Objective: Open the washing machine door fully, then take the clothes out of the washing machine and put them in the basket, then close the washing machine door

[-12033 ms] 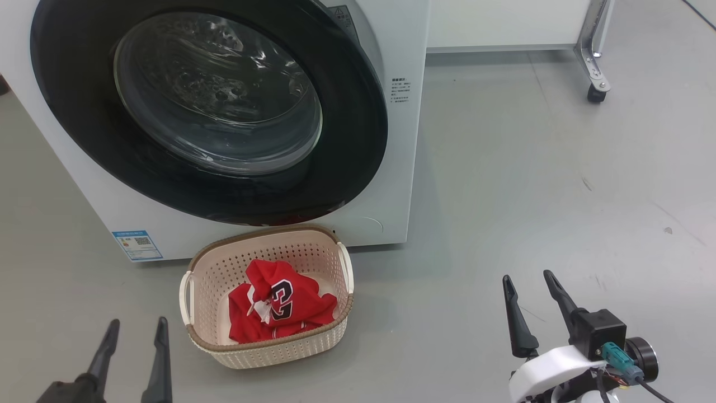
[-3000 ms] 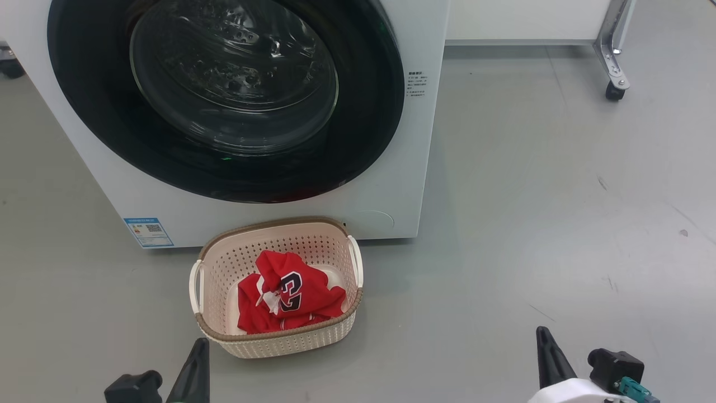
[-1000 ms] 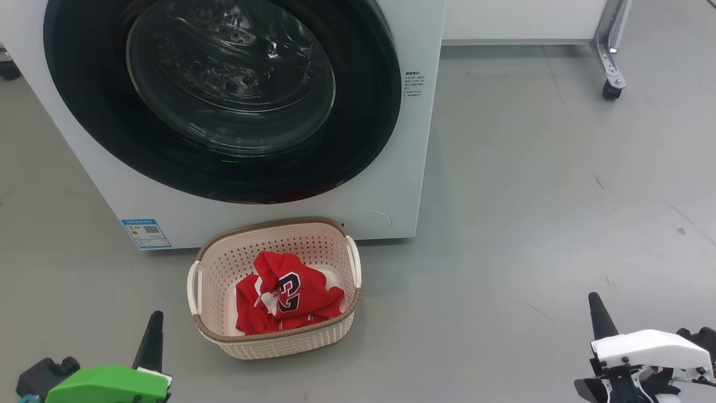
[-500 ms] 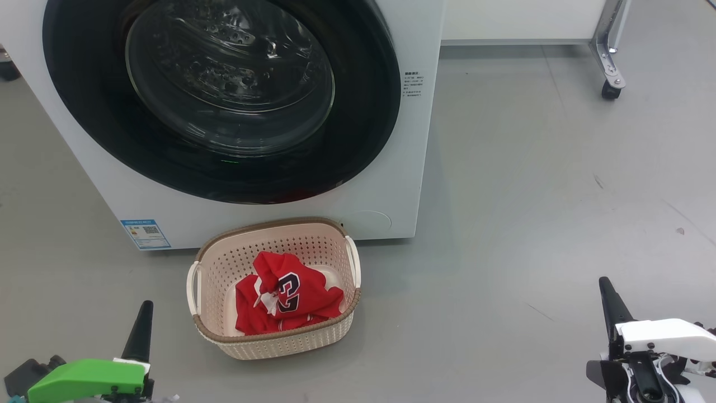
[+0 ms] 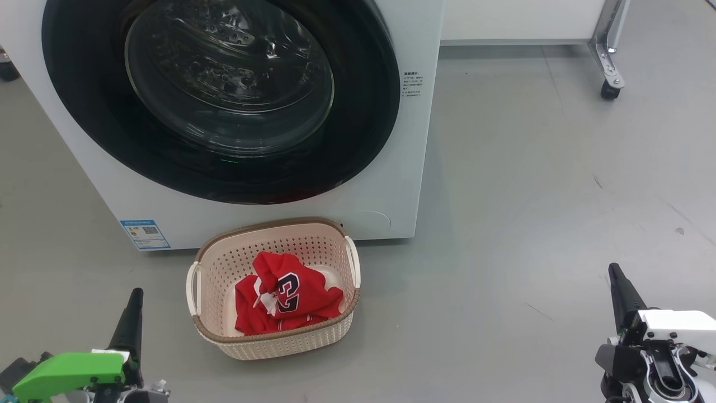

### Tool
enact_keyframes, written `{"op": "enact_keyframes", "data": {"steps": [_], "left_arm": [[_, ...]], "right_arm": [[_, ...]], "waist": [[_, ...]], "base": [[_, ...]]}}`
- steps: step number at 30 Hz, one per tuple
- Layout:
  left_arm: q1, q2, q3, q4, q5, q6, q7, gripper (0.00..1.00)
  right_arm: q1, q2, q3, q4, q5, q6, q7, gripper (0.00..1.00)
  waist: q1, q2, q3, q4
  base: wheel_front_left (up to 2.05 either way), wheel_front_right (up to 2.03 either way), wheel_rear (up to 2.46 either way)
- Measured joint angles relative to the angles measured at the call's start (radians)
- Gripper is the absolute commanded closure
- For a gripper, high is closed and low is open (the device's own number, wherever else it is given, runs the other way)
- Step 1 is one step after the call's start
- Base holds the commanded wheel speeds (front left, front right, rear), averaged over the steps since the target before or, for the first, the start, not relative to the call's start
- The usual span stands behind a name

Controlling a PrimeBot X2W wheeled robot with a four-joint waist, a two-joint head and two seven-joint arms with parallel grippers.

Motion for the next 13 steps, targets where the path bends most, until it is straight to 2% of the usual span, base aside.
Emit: {"op": "enact_keyframes", "data": {"steps": [13], "left_arm": [[-0.002, -0.001, 0.003, 0.007, 0.0, -0.001, 0.0, 1.0]], "right_arm": [[-0.008, 0.0, -0.002, 0.0, 0.001, 0.0, 0.0, 1.0]], "waist": [[0.0, 0.0, 0.0, 0.0]], "base": [[0.0, 0.0, 0.0]]}}
